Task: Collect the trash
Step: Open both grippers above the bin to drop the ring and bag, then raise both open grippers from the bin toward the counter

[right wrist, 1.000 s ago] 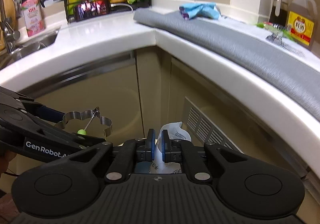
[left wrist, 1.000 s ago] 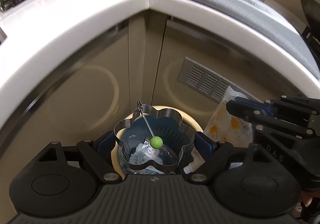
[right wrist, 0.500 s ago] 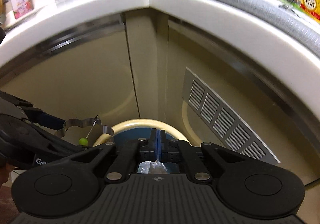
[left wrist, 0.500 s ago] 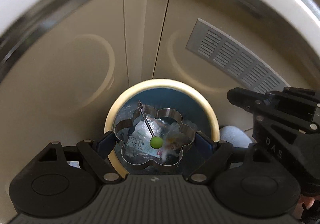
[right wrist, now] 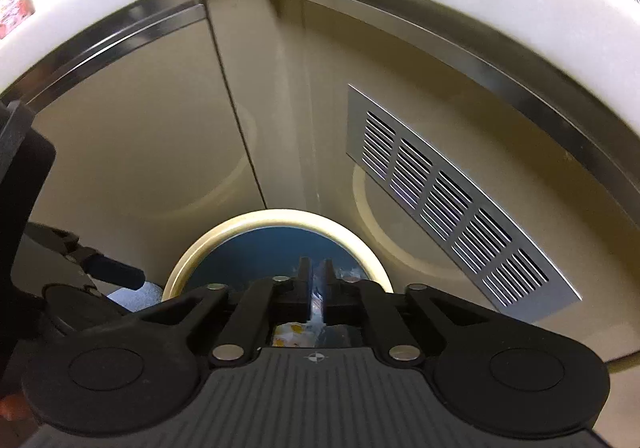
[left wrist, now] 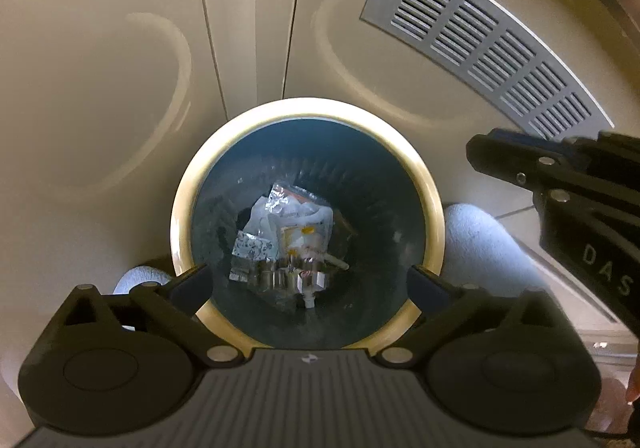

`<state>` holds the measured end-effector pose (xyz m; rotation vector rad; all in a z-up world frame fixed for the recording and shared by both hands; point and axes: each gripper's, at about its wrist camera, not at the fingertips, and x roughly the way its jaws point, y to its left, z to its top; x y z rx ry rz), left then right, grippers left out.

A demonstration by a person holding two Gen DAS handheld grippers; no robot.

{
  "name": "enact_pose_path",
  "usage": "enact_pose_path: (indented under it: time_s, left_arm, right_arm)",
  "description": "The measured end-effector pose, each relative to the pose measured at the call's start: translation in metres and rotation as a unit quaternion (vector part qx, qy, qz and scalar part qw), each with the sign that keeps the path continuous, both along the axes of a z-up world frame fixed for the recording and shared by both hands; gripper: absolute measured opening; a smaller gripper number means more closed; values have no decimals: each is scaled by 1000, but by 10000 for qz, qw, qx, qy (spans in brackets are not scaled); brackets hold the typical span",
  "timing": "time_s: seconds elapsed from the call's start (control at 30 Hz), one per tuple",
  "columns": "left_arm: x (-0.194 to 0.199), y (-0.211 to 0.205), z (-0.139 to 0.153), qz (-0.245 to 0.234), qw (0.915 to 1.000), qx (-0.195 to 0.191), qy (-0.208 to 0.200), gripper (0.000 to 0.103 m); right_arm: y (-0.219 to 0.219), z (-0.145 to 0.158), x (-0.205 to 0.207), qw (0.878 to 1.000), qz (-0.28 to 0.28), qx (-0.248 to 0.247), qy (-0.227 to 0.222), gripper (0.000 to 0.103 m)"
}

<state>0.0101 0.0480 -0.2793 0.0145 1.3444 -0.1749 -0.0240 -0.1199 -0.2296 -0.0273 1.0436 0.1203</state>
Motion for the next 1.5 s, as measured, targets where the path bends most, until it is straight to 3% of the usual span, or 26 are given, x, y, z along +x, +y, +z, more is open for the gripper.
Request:
enact_pose_path:
  time_s: [0.07, 0.13, 0.37, 0.47, 1.03, 1.5]
  left_arm:
    - [1, -4, -2, -37, 10000, 83, 1, 103]
    - [-4, -1, 2, -81, 9999, 116, -64, 103]
    - [-36, 8, 43, -37, 9970, 383, -678, 103]
    - [-53, 12, 60, 1, 9941, 532, -948, 103]
    - [-102, 30, 129, 371, 9748, 806, -2047, 103]
    - [-115, 19, 183, 265, 9563, 696, -2827, 103]
  right_arm:
    - [0, 1, 0, 10000, -43, -2, 7, 39]
    - [0, 4, -2, 10000, -12, 22, -9, 42]
    - [6, 25, -12, 9996, 188, 153, 141, 74]
    - [9, 34, -19, 9988, 262, 325, 249, 80]
    - [13, 86, -56, 9981, 410, 450, -7, 89]
    - [7, 135, -74, 9941, 538, 608, -725, 93]
